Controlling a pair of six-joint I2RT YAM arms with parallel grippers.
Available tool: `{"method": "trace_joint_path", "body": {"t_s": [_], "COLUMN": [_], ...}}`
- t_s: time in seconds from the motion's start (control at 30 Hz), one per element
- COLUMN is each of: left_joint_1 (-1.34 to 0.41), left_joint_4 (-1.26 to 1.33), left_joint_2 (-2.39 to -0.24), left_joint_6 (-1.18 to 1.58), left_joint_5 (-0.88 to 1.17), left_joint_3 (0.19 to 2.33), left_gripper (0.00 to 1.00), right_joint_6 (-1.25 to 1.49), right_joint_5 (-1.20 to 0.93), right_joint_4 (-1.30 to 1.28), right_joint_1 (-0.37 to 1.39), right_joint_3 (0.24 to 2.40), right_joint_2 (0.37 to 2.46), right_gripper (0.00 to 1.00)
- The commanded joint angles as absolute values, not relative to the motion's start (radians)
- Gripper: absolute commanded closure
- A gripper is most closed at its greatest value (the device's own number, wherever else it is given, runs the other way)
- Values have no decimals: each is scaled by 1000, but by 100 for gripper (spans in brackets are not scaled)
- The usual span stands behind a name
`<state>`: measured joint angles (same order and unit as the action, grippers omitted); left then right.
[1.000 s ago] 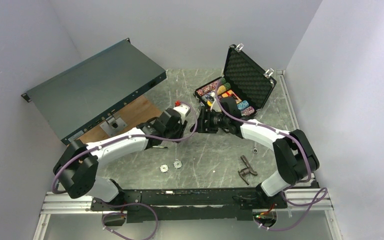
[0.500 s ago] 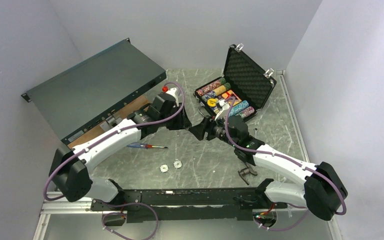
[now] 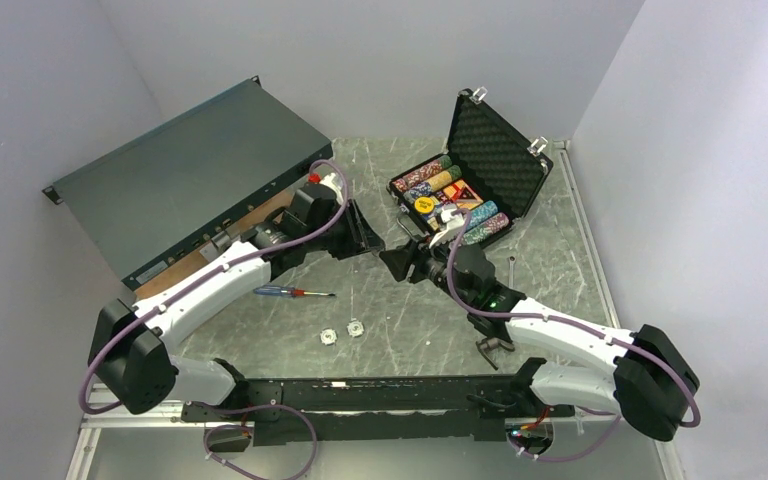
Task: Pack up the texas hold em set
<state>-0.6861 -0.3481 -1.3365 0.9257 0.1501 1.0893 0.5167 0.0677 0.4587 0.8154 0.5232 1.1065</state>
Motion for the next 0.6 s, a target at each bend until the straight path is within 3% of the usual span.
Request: {"method": "trace_joint_path", "body": {"t_s": [0.0,0.57], "left_joint_1": [-667,-646], "left_joint_4": [-275,-204], "left_joint_2": [-1314,-1305], "left_joint_6": [987,987], "left_joint_5": [204,269], "left_joint_3": [1070,1009], "left_gripper": [100,100], "right_joint_6": [500,515], "right_joint_5": [108,61], "right_joint_4": [569,591], "right_joint_1": [827,829], "right_joint_3": [512,561], "right_joint_2": [1094,1187], "right_gripper": [47,60]}}
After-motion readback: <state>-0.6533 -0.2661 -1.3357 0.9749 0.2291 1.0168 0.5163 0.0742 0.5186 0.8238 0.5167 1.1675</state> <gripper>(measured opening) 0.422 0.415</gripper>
